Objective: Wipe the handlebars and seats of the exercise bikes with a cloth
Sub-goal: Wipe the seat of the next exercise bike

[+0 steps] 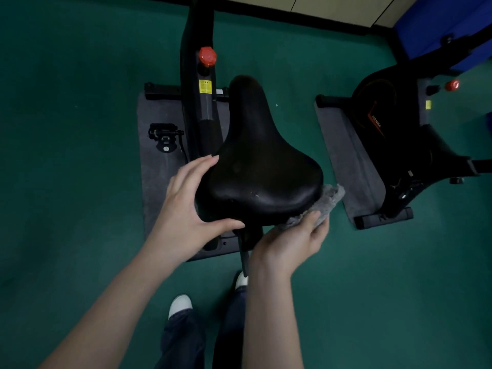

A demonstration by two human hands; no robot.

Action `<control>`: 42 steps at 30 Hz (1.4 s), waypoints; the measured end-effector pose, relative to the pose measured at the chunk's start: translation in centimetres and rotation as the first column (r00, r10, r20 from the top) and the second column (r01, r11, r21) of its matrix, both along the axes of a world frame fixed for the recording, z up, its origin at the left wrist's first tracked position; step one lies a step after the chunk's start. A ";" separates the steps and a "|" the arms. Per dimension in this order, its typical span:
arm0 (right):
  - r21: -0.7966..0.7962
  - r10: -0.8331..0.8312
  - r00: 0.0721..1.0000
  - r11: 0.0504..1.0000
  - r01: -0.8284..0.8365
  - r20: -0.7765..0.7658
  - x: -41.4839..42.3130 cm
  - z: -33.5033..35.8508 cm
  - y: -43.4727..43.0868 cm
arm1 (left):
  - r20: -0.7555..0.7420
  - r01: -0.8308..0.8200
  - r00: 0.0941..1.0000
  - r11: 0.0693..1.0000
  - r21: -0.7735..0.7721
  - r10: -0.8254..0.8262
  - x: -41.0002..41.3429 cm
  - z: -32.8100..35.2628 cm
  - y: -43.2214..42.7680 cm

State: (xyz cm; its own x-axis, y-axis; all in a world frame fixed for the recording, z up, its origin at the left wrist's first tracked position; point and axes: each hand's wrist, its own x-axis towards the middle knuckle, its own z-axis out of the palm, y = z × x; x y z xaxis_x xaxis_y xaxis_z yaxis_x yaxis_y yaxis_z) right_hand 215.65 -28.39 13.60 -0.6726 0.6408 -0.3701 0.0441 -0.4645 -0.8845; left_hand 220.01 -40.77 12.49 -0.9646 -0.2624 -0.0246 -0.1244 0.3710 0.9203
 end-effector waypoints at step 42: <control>0.774 0.543 -0.553 -0.473 0.420 0.632 -9.5 5.3 3.2 | 0.263 -0.702 0.483 0.189 0.687 0.835 -1.5 -0.4 18.0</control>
State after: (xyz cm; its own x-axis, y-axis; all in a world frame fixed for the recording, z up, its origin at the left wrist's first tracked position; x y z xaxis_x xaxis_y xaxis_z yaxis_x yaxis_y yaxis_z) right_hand 206.20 -25.17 18.94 0.3750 -0.9251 0.0588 -0.8558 -0.3699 -0.3616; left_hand 218.52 -22.73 12.05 -0.2942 -0.8429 -0.4506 0.1616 -0.5085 0.8457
